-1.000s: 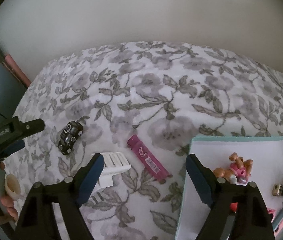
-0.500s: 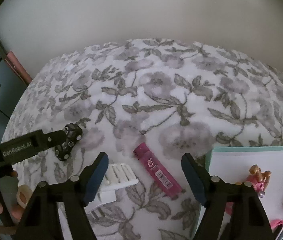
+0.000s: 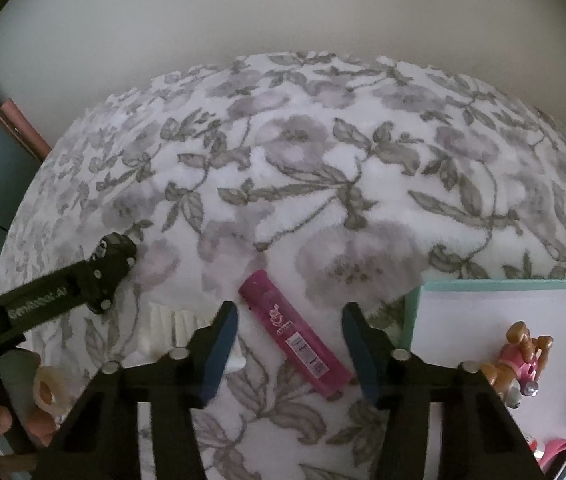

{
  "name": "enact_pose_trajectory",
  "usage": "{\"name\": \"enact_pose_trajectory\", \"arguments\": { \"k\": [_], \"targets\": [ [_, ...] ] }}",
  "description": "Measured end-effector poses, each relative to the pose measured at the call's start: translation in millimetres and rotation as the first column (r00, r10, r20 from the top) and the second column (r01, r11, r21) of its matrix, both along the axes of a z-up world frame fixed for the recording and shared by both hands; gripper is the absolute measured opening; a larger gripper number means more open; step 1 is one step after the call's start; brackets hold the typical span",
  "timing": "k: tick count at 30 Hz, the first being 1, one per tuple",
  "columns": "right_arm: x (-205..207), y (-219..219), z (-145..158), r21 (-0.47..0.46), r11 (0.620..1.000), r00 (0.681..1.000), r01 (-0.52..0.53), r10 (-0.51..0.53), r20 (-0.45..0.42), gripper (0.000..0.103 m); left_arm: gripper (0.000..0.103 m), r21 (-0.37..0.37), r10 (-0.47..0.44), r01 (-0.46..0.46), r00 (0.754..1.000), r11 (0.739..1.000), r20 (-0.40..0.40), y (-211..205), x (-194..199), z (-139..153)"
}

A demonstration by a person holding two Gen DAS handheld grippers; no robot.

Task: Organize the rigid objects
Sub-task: 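Grasp the black toy car with the left gripper while the right grasps the pink lighter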

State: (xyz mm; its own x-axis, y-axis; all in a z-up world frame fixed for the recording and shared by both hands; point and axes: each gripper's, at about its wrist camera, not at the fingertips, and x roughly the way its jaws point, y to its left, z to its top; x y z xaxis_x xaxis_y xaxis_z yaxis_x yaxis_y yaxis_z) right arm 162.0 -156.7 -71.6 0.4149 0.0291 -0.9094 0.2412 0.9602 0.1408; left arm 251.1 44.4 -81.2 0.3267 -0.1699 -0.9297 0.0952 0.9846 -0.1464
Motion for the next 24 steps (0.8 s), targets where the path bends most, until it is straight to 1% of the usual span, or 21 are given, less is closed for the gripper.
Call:
{"name": "enact_pose_trajectory", "arguments": {
  "k": [2, 6, 9, 11, 13, 15, 19, 21, 24],
  "targets": [
    [-1, 1, -4, -0.024, 1.000, 1.000, -0.007, 0.006, -0.020, 0.047, 0.089, -0.006, -0.005, 0.005, 1.000, 1.000, -0.005, 0, 0, -1],
    [-1, 4, -5, -0.052, 0.998, 0.999, -0.026, 0.025, -0.023, 0.047, 0.085, -0.010, -0.015, 0.015, 1.000, 1.000, -0.012, -1, 0, -3],
    [-3, -3, -5, -0.049, 0.999, 1.000, 0.019, -0.019, -0.002, 0.037, 0.082, -0.010, -0.006, 0.006, 1.000, 1.000, -0.004, -1, -1, -3],
    [-4, -7, -3, -0.042, 0.998, 0.999, 0.037, -0.037, 0.011, 0.035, 0.081, -0.014, 0.000, 0.000, 1.000, 1.000, 0.001, 0, -1, -2],
    [-4, -8, -2, -0.056, 0.997, 0.999, 0.050, -0.049, 0.016, 0.032, 0.077, -0.020, 0.002, -0.002, 1.000, 1.000, 0.004, 2, -1, -1],
    [-5, -7, -2, -0.059, 0.997, 0.999, 0.049, -0.049, 0.012, 0.032, 0.073, -0.024, 0.000, 0.000, 1.000, 1.000, 0.002, 3, -1, -2],
    [-3, -2, -6, -0.071, 0.997, 1.000, 0.026, -0.027, -0.016, 0.032, 0.071, -0.017, -0.006, 0.007, 1.000, 1.000, 0.006, 3, -1, -3],
    [-3, 4, -7, -0.107, 0.994, 1.000, 0.009, -0.011, -0.022, 0.032, 0.066, -0.017, -0.009, 0.009, 1.000, 1.000, 0.011, 2, -1, -2],
    [-3, 9, -8, -0.131, 0.991, 1.000, -0.006, 0.003, -0.029, 0.031, 0.062, -0.014, -0.025, 0.025, 1.000, 1.000, 0.019, -2, -1, -3]
  ]
}}
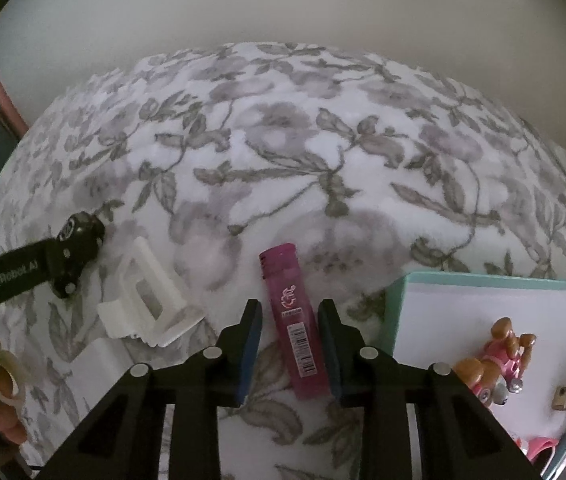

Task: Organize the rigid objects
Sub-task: 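Grasp the black toy car with the left gripper while the right grasps the pink lighter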

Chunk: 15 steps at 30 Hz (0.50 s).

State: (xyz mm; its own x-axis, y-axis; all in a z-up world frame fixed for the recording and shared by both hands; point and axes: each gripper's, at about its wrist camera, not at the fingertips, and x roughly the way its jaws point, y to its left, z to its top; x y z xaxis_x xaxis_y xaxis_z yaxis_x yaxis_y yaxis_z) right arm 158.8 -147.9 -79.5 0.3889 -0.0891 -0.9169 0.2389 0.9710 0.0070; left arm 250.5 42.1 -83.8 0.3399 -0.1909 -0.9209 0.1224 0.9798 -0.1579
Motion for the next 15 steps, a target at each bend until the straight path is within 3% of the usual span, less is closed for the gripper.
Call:
{"name": "enact_pose_trajectory", "arguments": {
  "k": [6, 12, 15],
  "targets": [
    [0, 0, 0, -0.009, 1.000, 1.000, -0.007, 0.007, 0.004, 0.031, 0.048, 0.017, -0.031, 0.031, 0.999, 0.999, 0.018, -11, -1, 1],
    [-1, -4, 2, 0.026, 1.000, 1.000, 0.011, -0.012, 0.007, 0.022, 0.034, -0.009, -0.043, 0.043, 0.999, 0.999, 0.016, -14, 1, 7],
    [-1, -4, 2, 0.027, 1.000, 1.000, 0.014, -0.014, 0.008, 0.022, 0.033, -0.015, -0.047, 0.048, 0.999, 0.999, 0.023, -14, 0, 11]
  ]
}}
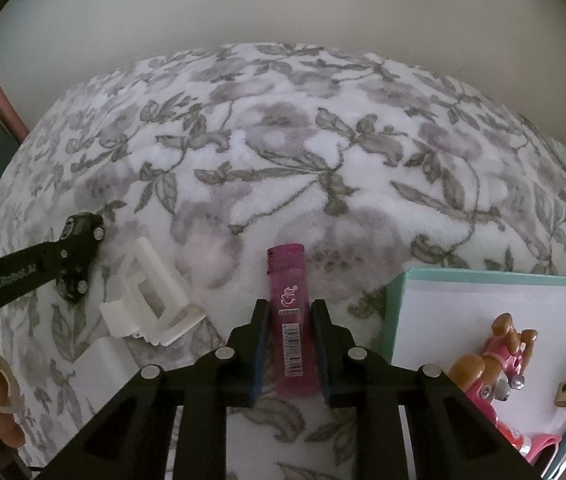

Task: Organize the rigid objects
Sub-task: 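Carry the black toy car and pink lighter into the tray and open both grippers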

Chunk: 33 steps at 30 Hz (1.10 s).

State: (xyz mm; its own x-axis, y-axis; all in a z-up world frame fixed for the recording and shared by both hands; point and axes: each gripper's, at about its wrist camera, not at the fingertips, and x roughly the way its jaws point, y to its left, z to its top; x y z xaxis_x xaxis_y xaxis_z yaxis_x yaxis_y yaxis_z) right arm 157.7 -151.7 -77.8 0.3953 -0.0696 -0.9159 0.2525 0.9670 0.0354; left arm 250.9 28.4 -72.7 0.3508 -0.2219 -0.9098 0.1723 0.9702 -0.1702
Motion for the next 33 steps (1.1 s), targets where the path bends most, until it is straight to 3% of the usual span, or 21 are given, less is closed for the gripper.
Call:
{"name": "enact_pose_trajectory", "arguments": {
  "k": [10, 24, 33],
  "targets": [
    [-2, -2, 8, 0.012, 1.000, 1.000, 0.008, -0.008, 0.026, 0.021, 0.033, -0.029, 0.006, -0.005, 0.999, 1.000, 0.050, 4, -6, 27],
    [-11, -9, 68, 0.039, 0.999, 0.985, 0.017, -0.023, 0.169, 0.021, 0.033, -0.073, 0.018, -0.004, 0.982, 0.997, 0.189, 10, -19, 92],
    [-27, -22, 82, 0.034, 0.998, 0.986, 0.044, -0.049, 0.158, 0.021, 0.033, -0.074, 0.002, 0.014, 0.977, 0.997, 0.215, 0, -34, 116]
  ]
}}
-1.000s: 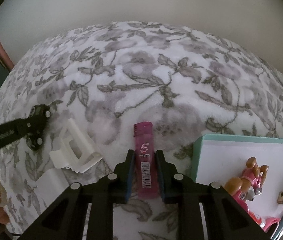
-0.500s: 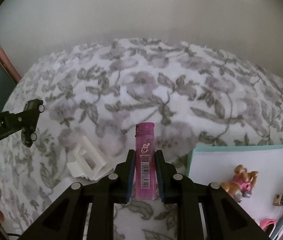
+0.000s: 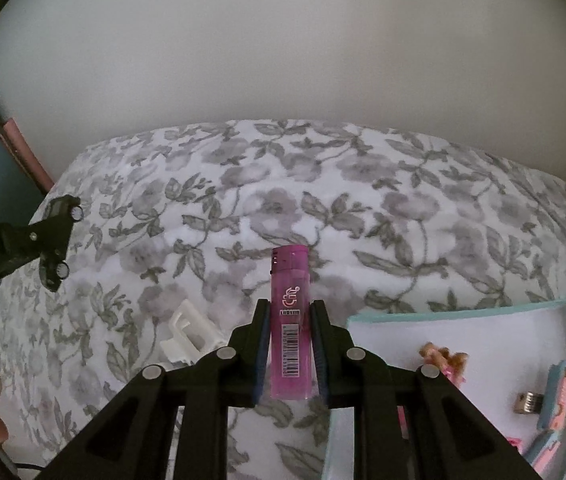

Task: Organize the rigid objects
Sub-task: 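Carry the black toy car and pink lighter into the tray and open both grippers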

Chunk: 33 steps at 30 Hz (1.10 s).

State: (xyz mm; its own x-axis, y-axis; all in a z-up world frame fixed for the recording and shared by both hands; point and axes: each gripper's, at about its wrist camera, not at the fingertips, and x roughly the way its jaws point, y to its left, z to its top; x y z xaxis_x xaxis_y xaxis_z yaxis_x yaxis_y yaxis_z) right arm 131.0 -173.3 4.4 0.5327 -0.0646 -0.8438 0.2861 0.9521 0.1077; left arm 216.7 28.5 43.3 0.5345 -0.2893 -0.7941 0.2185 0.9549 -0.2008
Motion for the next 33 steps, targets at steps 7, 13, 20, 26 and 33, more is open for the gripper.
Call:
{"name": "enact_pose_trajectory", "arguments": {
  "k": [7, 13, 20, 26, 33],
  "targets": [
    [-27, -27, 19, 0.033, 0.997, 0.998, 0.068, -0.068, 0.001, 0.021, 0.033, -0.010, -0.037, 0.037, 0.999, 0.999, 0.031, -17, -25, 29],
    [-54, -45, 38, 0.025, 0.994, 0.994, 0.108, -0.108, 0.004, 0.021, 0.033, 0.010, -0.124, 0.124, 0.991, 0.992, 0.057, -53, -60, 47],
    [-93, -74, 57, 0.017, 0.986, 0.986, 0.167, -0.167, 0.022, 0.021, 0.033, 0.062, -0.212, 0.207, 0.973, 0.976, 0.087, -87, -100, 61],
    [-123, -96, 57, 0.049, 0.971, 0.971, 0.236, -0.237, 0.016, 0.021, 0.033, 0.072, -0.315, 0.310, 0.947, 0.948, 0.059, -119, -139, 50],
    [-153, -113, 47, 0.066, 0.951, 0.954, 0.301, -0.300, -0.023, 0.021, 0.033, 0.116, -0.415, 0.414, 0.910, 0.903, -0.016, -156, -180, 19]
  ]
}}
